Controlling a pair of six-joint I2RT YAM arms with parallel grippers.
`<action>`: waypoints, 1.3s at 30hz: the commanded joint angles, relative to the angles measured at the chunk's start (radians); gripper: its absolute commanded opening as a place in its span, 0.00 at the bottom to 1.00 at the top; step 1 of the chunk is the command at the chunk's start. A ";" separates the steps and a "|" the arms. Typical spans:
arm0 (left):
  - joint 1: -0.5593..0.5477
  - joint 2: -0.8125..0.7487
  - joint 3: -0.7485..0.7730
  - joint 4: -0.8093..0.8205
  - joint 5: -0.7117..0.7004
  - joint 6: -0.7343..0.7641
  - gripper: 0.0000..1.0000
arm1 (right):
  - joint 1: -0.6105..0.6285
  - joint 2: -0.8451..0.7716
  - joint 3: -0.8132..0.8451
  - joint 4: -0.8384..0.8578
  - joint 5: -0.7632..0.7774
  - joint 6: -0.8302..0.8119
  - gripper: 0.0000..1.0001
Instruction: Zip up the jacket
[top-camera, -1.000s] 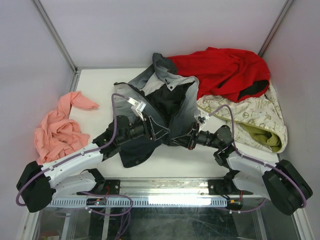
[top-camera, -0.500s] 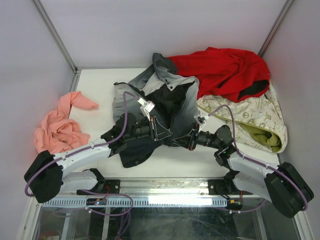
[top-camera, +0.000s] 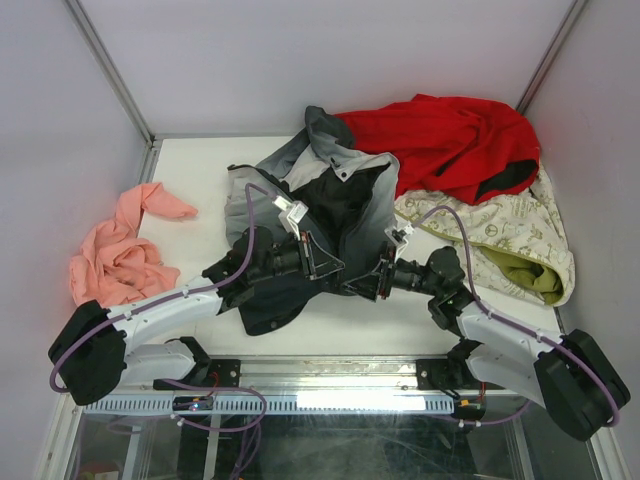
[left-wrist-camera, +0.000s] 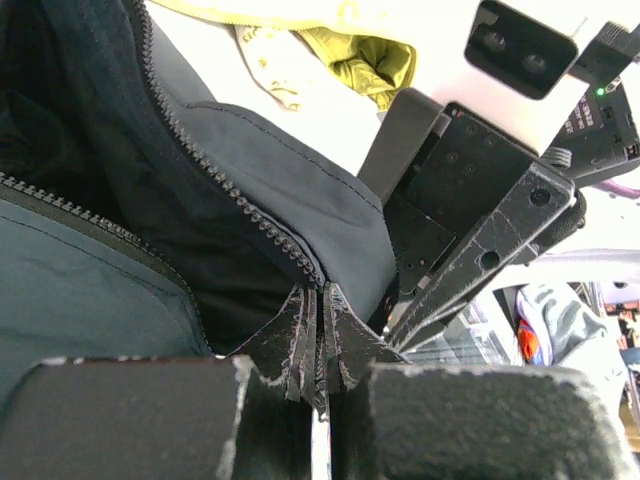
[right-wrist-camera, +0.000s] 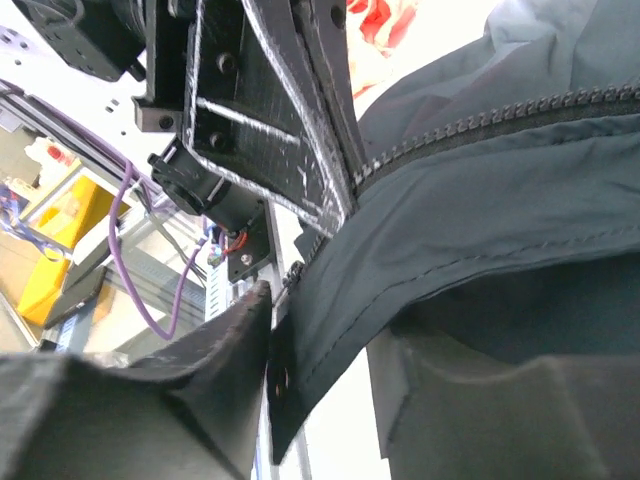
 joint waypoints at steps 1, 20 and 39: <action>-0.013 -0.012 0.060 0.020 -0.065 -0.005 0.00 | 0.005 -0.023 0.045 -0.056 0.028 0.012 0.51; -0.076 -0.017 0.114 -0.083 -0.198 0.076 0.00 | 0.028 -0.098 0.109 -0.261 0.130 0.033 0.47; -0.141 -0.020 0.165 -0.173 -0.351 0.139 0.00 | 0.045 -0.063 0.115 -0.291 0.118 -0.002 0.13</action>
